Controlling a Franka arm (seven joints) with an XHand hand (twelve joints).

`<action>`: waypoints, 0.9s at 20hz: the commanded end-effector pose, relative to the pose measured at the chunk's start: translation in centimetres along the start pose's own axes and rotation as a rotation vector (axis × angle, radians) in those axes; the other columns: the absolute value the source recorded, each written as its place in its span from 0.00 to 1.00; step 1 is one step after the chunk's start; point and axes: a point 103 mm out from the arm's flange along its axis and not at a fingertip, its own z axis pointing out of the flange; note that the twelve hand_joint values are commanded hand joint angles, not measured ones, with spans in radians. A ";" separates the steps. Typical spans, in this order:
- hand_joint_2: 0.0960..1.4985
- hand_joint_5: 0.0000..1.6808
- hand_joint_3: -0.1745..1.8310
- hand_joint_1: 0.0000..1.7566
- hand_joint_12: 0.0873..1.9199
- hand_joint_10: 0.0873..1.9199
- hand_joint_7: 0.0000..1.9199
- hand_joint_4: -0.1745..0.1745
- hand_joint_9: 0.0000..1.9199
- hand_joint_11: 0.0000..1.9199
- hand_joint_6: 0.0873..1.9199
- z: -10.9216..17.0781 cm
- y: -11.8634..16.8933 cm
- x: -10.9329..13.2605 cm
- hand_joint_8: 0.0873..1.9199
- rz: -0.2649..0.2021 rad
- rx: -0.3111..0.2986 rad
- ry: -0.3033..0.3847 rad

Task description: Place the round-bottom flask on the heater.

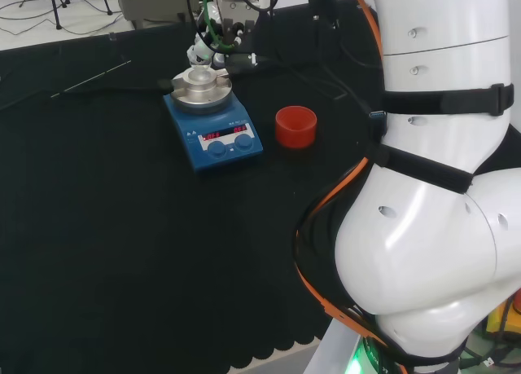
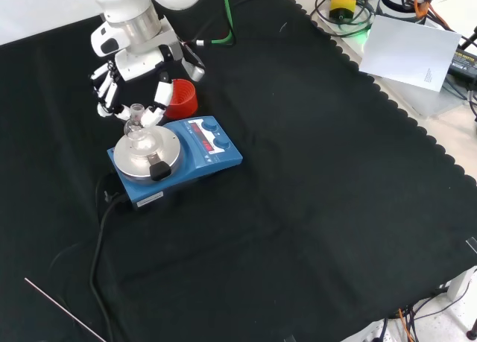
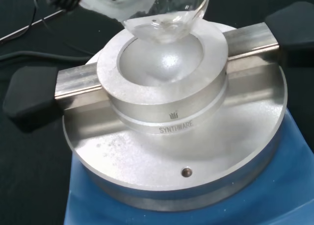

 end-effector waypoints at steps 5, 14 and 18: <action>0.51 0.54 0.47 0.56 0.69 0.23 0.29 1.00 0.37 0.09 0.68 0.4 0.0 -0.3 0.26 0.006 0.024 -0.016; 0.50 0.54 0.47 0.56 0.69 0.23 0.29 1.00 0.36 0.09 0.68 1.2 0.4 -0.7 0.26 0.014 0.049 -0.022; 0.50 0.54 0.47 0.56 0.69 0.23 0.29 1.00 0.36 0.09 0.68 1.3 0.4 -0.6 0.26 0.016 0.062 -0.030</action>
